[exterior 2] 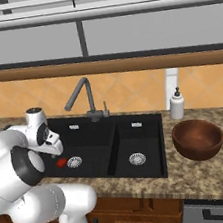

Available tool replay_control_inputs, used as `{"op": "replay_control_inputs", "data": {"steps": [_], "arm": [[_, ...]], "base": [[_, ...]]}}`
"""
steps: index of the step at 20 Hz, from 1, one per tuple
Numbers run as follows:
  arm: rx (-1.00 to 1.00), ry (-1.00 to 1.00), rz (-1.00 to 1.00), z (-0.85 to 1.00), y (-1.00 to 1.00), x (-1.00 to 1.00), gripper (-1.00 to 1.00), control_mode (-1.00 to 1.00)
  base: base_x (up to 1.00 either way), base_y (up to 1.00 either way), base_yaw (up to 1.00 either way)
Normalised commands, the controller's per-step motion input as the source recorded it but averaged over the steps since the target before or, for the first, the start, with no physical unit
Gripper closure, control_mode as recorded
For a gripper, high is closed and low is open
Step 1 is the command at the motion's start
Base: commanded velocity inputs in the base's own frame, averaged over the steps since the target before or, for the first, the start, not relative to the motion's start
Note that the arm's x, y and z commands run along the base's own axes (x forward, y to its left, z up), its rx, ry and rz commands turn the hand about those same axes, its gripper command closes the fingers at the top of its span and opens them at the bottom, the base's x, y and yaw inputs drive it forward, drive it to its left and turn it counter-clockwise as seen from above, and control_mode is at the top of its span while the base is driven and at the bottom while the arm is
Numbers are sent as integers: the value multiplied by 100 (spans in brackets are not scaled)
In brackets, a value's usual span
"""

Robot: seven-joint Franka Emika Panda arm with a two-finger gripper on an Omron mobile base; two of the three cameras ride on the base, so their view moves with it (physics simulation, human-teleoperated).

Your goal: Pick the bell pepper from the sink and place it in the bowl. Then pick the bowl and place it in the microwave. Then close the microwave door and press the start button.

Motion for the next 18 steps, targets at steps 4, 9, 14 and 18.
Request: {"op": "replay_control_inputs", "data": {"steps": [4,9,14,18], "arm": [[-2,0,-3,-5,4,21,-100,-100],[-7,1,-8,-10,12,14,-100,-100],[-8,2,-14,-18,17,26,-100,-100],[0,6,-5,-18,0,33,-100,-100]], "base": [[0,0,0],[0,0,0],[0,0,0],[0,0,0]]}}
